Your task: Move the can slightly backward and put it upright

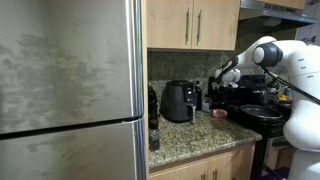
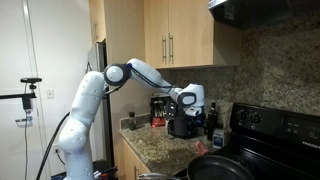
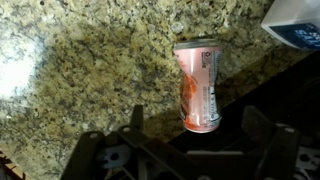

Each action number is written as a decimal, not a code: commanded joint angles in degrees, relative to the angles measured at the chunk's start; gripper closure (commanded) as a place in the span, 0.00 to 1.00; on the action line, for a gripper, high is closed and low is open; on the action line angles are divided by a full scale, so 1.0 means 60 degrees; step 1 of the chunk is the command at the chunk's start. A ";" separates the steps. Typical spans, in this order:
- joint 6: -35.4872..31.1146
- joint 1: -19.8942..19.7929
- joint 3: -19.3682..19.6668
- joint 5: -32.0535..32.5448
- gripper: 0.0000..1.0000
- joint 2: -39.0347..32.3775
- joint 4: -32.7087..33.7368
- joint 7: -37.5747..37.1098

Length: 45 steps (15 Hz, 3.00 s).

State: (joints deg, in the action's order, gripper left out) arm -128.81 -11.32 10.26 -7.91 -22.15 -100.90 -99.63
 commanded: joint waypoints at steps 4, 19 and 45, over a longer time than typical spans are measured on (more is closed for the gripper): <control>-0.1671 0.0249 0.0123 0.0343 0.00 -0.1090 0.0258 0.1894; -0.1815 0.0610 0.0893 0.0696 0.00 -0.2065 0.0389 0.0668; -0.1188 0.2814 0.2906 0.9510 0.76 0.1622 -0.2496 -0.0313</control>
State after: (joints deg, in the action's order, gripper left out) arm -138.56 5.02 28.80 38.47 -20.71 -107.10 -101.53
